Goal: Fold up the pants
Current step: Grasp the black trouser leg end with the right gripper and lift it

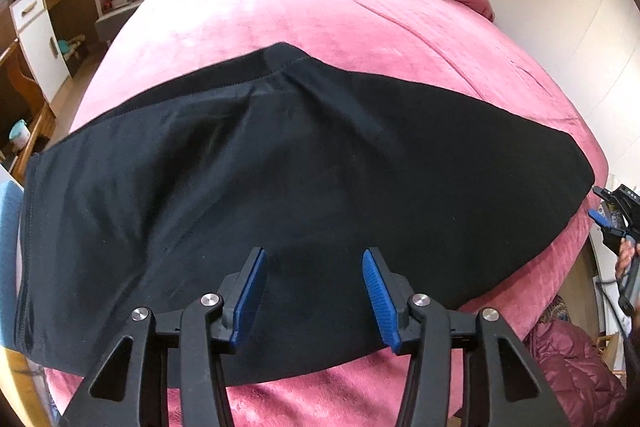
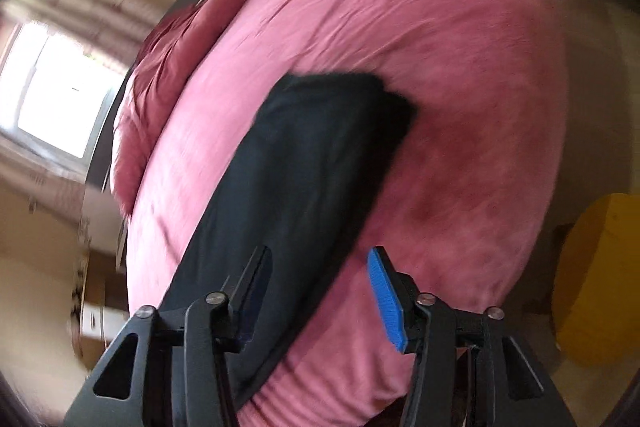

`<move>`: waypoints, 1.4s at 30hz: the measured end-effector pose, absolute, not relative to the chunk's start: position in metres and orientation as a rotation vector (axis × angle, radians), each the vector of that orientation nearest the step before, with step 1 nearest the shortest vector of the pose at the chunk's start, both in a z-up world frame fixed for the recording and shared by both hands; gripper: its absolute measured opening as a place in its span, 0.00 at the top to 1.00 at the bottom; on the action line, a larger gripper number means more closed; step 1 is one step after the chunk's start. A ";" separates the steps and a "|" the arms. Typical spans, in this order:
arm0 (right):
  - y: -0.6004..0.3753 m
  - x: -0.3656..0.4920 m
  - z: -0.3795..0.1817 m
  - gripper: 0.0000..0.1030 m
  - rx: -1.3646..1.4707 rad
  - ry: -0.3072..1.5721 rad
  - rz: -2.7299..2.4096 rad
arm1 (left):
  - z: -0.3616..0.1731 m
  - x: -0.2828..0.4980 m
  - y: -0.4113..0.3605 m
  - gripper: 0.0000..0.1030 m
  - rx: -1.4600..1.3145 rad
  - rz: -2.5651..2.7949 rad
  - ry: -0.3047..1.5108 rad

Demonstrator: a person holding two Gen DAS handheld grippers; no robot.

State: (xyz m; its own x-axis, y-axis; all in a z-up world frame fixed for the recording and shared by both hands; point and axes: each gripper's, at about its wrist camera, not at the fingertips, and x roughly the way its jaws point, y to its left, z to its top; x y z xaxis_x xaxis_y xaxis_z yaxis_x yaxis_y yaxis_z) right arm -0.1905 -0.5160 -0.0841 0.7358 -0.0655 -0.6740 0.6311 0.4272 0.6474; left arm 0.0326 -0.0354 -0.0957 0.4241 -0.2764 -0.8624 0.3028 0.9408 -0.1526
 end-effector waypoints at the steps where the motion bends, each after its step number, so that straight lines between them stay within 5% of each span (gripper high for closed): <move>1: -0.522 -0.194 -0.084 0.55 1.065 0.607 -0.480 | -0.096 0.034 -0.037 0.51 0.041 -0.362 1.072; 10: -0.577 -0.188 -0.068 0.67 1.104 0.504 -0.558 | -0.097 0.035 -0.059 0.51 0.096 -0.401 1.084; 13: -0.584 -0.180 -0.066 0.98 1.071 0.532 -0.566 | -0.097 0.035 -0.066 0.51 0.105 -0.418 1.083; 15: -0.582 -0.183 -0.058 0.99 0.998 0.532 -0.585 | -0.097 0.034 -0.069 0.51 0.110 -0.416 1.082; 19: -0.590 -0.179 -0.078 0.99 1.006 0.616 -0.592 | -0.104 0.041 -0.072 0.51 0.110 -0.406 1.110; 26: -0.583 -0.208 -0.089 0.90 1.151 0.498 -0.461 | -0.104 0.047 -0.074 0.51 0.101 -0.417 1.105; 29: -0.575 -0.210 -0.100 0.46 1.182 0.498 -0.444 | -0.107 0.049 -0.076 0.51 0.106 -0.423 1.111; 35: -0.573 -0.214 -0.118 0.46 1.236 0.459 -0.458 | -0.104 0.046 -0.076 0.51 0.106 -0.427 1.102; 38: -0.580 -0.205 -0.119 0.61 1.231 0.448 -0.449 | -0.104 0.044 -0.077 0.51 0.104 -0.429 1.105; 42: -0.597 -0.184 -0.123 0.64 1.267 0.426 -0.443 | -0.105 0.046 -0.081 0.51 0.112 -0.439 1.111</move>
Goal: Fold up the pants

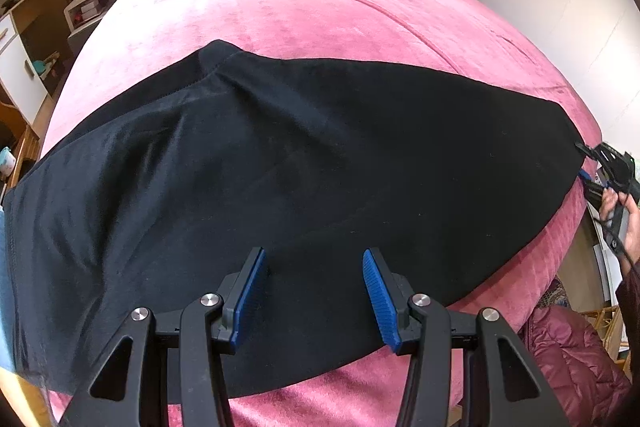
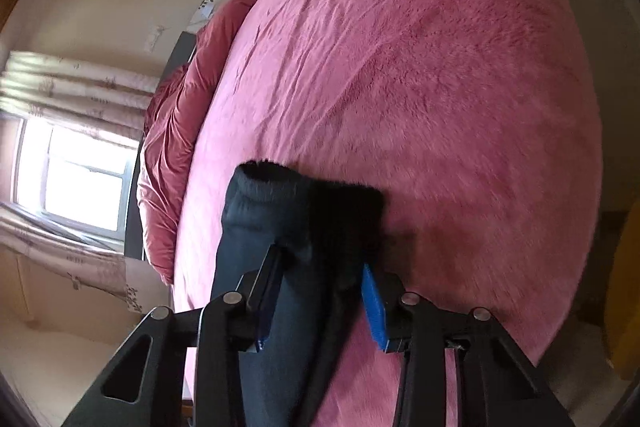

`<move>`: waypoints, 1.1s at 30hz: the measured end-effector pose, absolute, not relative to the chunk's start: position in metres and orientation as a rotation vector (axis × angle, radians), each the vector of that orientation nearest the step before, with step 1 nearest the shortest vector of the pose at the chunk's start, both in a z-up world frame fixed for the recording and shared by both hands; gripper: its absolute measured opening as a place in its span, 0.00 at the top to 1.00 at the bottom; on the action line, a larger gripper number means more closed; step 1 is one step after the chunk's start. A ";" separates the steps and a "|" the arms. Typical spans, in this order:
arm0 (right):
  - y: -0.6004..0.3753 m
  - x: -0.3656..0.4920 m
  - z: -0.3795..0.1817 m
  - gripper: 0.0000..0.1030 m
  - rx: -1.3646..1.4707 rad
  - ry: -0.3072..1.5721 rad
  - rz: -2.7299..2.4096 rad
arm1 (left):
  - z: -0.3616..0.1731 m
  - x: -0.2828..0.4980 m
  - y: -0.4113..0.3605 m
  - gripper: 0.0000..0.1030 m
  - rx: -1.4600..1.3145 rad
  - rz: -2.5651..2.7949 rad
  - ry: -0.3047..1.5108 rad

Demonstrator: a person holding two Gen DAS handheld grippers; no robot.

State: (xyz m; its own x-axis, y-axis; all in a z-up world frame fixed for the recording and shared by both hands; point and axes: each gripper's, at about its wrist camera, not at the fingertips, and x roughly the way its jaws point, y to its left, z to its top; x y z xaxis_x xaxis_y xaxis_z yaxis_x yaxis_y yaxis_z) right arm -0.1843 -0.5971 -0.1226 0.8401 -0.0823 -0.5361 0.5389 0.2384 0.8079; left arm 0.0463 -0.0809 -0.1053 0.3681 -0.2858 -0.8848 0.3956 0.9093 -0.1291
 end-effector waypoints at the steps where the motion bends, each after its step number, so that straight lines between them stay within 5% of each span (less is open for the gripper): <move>1: -0.599 -0.181 -0.122 0.66 1.263 0.428 -0.445 | -0.106 0.047 -0.082 0.51 0.113 -0.439 1.115; 3: -0.598 -0.173 -0.115 0.79 1.215 0.462 -0.449 | -0.108 0.050 -0.080 0.51 0.114 -0.442 1.122; 18: -0.444 -0.100 0.024 0.81 0.665 0.598 0.004 | -0.094 0.067 -0.046 0.51 -0.064 -0.487 1.118; 33: -0.225 -0.022 -0.035 0.82 0.329 0.962 0.345 | -0.082 0.068 -0.010 0.51 -0.262 -0.542 1.146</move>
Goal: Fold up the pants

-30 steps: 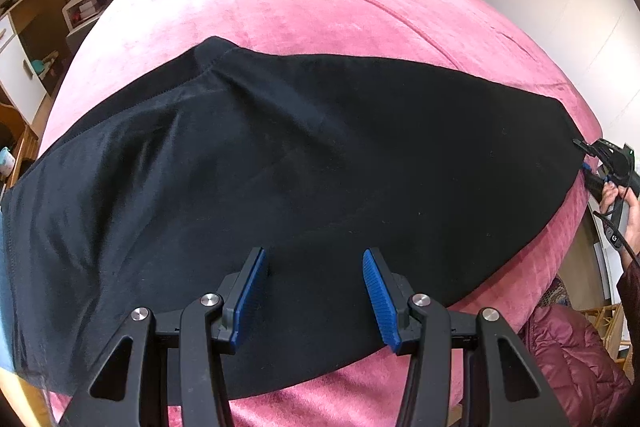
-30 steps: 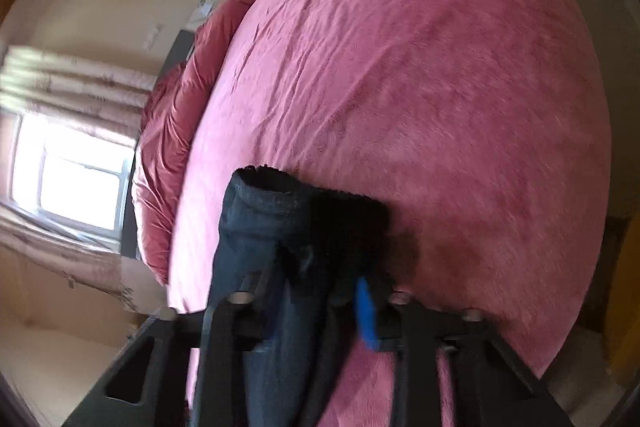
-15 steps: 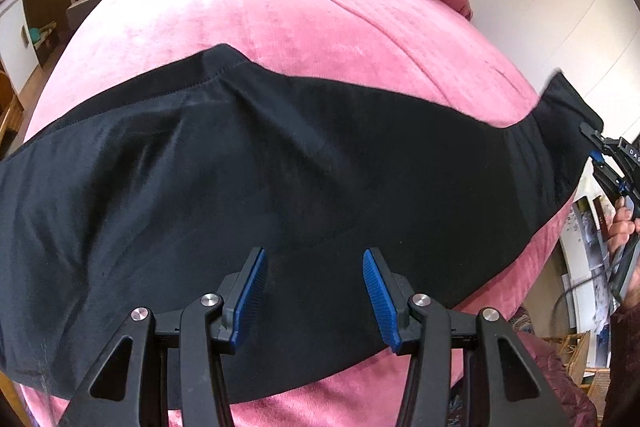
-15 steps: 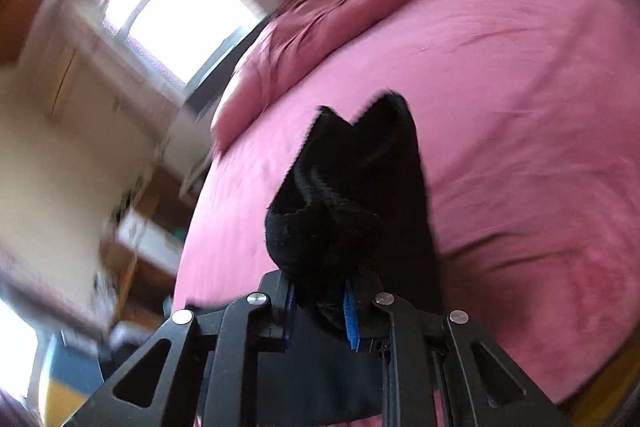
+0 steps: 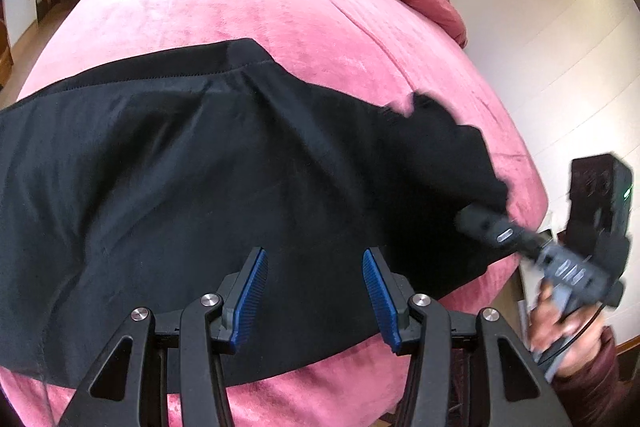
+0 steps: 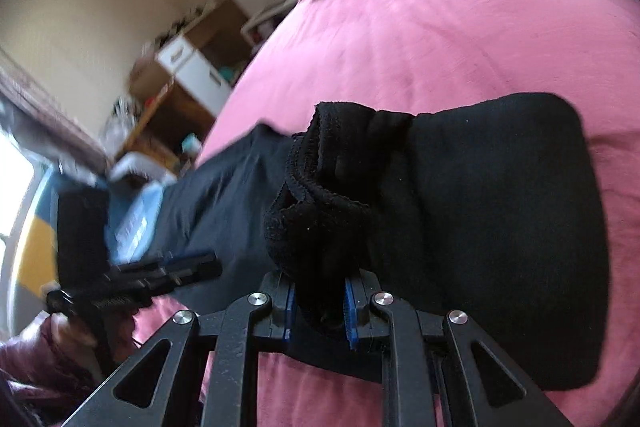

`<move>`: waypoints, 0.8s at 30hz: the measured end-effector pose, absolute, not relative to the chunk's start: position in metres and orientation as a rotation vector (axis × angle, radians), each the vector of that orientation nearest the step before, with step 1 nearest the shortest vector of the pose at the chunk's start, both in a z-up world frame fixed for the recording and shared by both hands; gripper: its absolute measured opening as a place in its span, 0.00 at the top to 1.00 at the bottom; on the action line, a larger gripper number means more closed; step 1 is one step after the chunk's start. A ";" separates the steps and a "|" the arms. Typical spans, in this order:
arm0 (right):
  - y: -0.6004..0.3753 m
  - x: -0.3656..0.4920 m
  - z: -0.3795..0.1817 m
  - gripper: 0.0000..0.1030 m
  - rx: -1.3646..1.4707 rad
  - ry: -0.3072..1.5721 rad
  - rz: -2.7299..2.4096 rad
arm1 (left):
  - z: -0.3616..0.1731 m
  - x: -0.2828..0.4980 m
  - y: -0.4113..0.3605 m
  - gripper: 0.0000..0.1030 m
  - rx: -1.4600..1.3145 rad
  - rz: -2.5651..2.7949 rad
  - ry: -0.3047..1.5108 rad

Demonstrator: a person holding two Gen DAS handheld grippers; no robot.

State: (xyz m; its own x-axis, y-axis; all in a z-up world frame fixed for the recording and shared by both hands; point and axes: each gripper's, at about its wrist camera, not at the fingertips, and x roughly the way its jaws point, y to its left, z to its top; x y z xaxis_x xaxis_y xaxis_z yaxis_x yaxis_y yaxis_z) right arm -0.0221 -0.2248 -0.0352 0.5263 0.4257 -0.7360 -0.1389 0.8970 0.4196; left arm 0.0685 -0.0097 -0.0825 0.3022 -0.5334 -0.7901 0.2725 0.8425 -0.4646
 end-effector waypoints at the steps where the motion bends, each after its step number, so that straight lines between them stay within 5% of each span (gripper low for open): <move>1: -0.218 -0.021 -0.040 0.82 0.311 0.975 0.343 | -0.081 0.071 -0.010 0.50 -0.272 -0.553 1.148; 10: -0.175 -0.016 -0.068 0.80 0.128 1.022 0.342 | -0.075 0.089 -0.012 0.47 -0.417 -0.669 1.203; 13: -0.165 -0.012 -0.066 0.70 0.123 1.011 0.356 | -0.078 0.099 -0.022 0.39 -0.471 -0.700 1.238; 17: -0.177 -0.032 -0.058 0.46 0.155 1.010 0.436 | -0.083 0.111 -0.031 0.32 -0.528 -0.718 1.292; 24: -0.230 -0.082 -0.041 0.46 0.218 1.003 0.362 | -0.095 0.123 -0.050 0.32 -0.525 -0.701 1.369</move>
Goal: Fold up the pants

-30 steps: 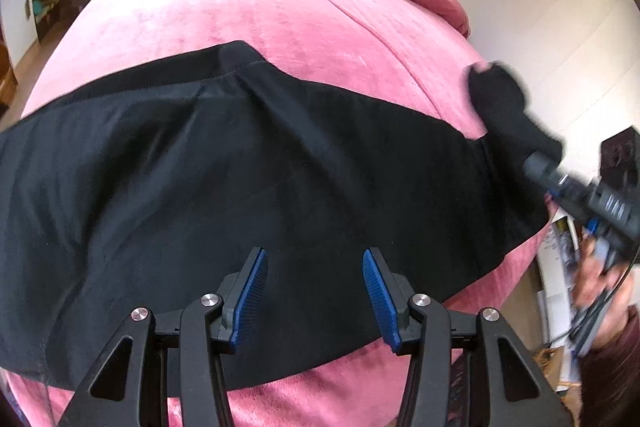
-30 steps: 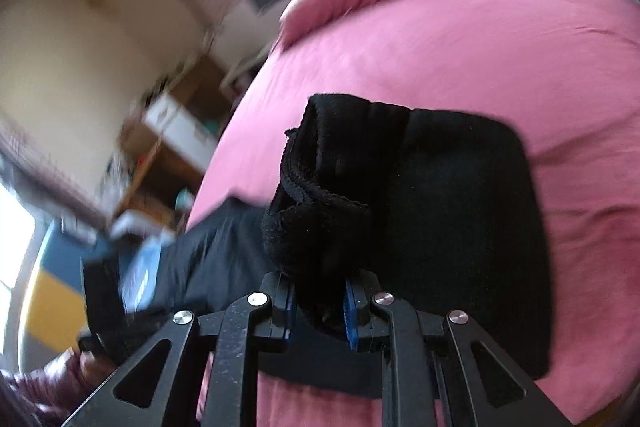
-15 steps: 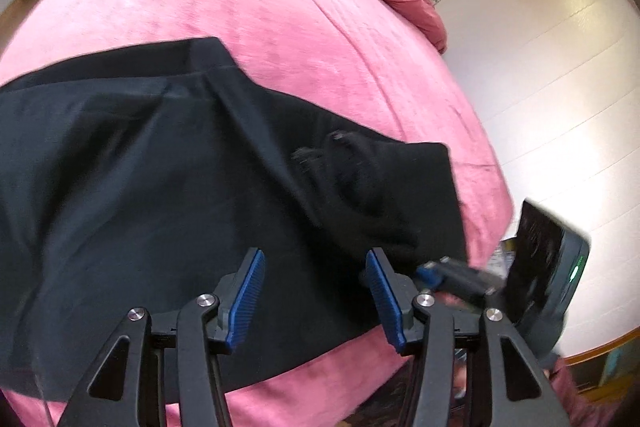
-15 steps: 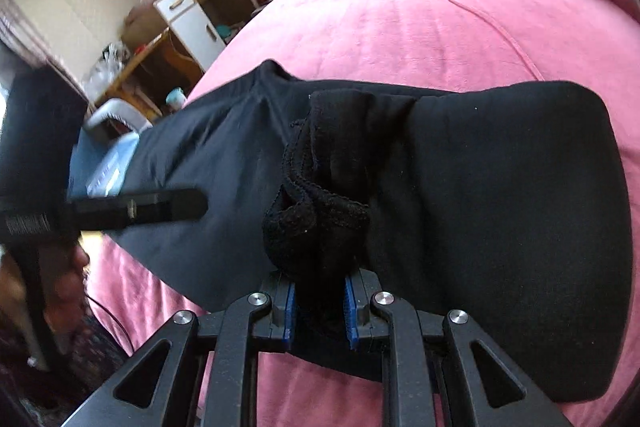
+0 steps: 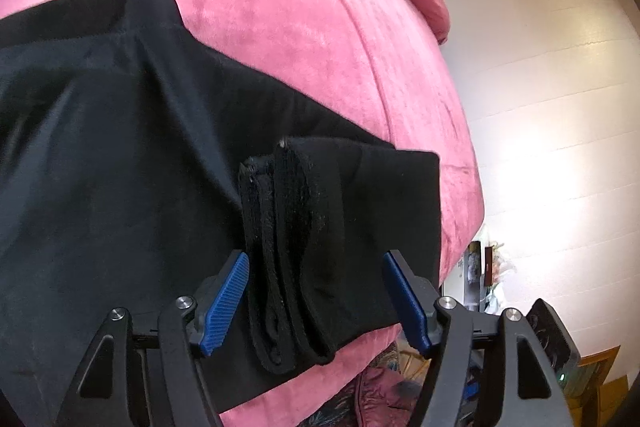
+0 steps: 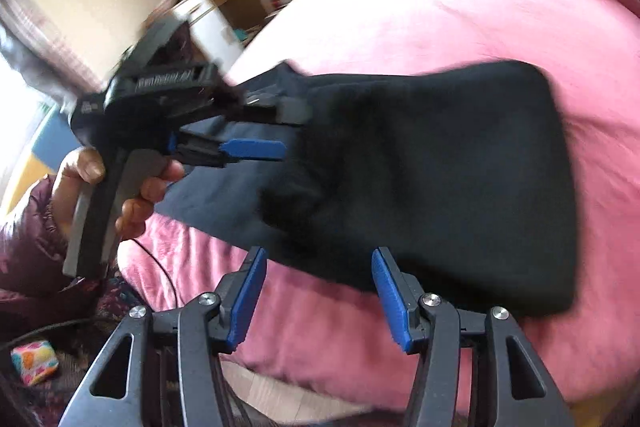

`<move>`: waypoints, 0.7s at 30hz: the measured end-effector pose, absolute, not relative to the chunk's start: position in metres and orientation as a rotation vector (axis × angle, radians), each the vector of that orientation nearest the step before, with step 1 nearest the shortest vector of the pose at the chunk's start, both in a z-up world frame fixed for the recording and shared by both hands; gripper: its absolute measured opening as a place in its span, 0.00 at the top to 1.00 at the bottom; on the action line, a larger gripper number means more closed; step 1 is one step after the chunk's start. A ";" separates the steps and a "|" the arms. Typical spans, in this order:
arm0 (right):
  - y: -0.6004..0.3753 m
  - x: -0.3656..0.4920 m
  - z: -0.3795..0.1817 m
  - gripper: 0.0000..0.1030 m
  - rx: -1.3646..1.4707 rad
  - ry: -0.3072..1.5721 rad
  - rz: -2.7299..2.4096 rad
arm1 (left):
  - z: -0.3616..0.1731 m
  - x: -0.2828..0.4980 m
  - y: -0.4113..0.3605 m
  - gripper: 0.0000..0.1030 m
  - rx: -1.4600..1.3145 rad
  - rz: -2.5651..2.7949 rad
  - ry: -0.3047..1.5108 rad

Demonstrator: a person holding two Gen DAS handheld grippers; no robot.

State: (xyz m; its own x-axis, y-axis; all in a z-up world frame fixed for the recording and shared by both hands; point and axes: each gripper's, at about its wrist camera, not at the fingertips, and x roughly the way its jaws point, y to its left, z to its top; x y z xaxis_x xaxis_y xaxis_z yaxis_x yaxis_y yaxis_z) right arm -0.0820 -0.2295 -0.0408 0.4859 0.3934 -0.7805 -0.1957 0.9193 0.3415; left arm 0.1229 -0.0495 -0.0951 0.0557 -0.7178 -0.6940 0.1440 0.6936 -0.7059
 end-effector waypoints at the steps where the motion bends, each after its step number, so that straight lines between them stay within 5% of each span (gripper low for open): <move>1: -0.246 -0.092 -0.038 0.46 0.243 0.997 0.321 | -0.097 0.123 -0.052 0.33 -0.523 -0.702 1.378; 5: -0.297 -0.124 -0.035 0.46 0.313 0.992 0.153 | -0.105 0.122 -0.062 0.38 -0.502 -0.684 1.391; 7: -0.318 -0.138 -0.040 0.46 0.317 1.014 0.055 | -0.109 0.122 -0.063 0.61 -0.493 -0.668 1.395; 11: -0.344 -0.140 -0.059 0.46 0.348 1.046 -0.086 | -0.108 0.121 -0.069 0.88 -0.488 -0.650 1.377; 20: -0.335 -0.112 -0.074 0.46 0.307 1.021 -0.121 | -0.040 0.115 -0.066 0.89 -0.541 -0.787 1.176; 21: -0.333 -0.109 -0.074 0.53 0.301 1.008 -0.128 | -0.032 0.113 -0.064 0.89 -0.532 -0.792 1.156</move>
State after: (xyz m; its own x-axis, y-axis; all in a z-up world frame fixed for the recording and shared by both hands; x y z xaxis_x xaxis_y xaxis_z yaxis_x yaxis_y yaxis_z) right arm -0.1086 -0.3331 -0.0741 0.5303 0.0322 -0.8472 0.2435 0.9514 0.1886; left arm 0.1132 -0.0644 -0.0325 0.1886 -0.7809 -0.5955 0.2730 0.6242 -0.7320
